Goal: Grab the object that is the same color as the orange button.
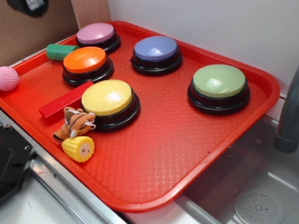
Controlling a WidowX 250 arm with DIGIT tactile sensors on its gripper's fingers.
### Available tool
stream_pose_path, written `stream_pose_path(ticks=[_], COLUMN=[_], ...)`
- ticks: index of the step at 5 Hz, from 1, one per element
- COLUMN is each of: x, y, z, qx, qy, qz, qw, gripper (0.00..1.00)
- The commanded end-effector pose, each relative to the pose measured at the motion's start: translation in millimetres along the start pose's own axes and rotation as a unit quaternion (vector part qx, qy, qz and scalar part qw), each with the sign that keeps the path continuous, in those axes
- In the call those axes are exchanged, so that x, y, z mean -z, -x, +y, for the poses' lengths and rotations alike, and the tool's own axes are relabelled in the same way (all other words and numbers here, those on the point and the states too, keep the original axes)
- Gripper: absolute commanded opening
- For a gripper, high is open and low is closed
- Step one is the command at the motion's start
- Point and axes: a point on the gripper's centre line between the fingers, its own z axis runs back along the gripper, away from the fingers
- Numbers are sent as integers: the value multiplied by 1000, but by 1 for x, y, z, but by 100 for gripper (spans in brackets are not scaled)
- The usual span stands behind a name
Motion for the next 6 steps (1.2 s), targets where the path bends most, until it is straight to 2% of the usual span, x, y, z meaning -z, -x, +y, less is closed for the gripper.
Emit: stream_pose_path(ticks=[1,2,4,5,6], x=[57,94,142,155,165], y=[5,0,3,5,5], z=[-5,-10,-16,-20,-22], qx=[-151,-158,-172,-175,-176], qy=[0,-6,13,6,18], qz=[6,17,24,39,36], qw=[989,987,985,984,984], gripper=[100,100,100,100,100])
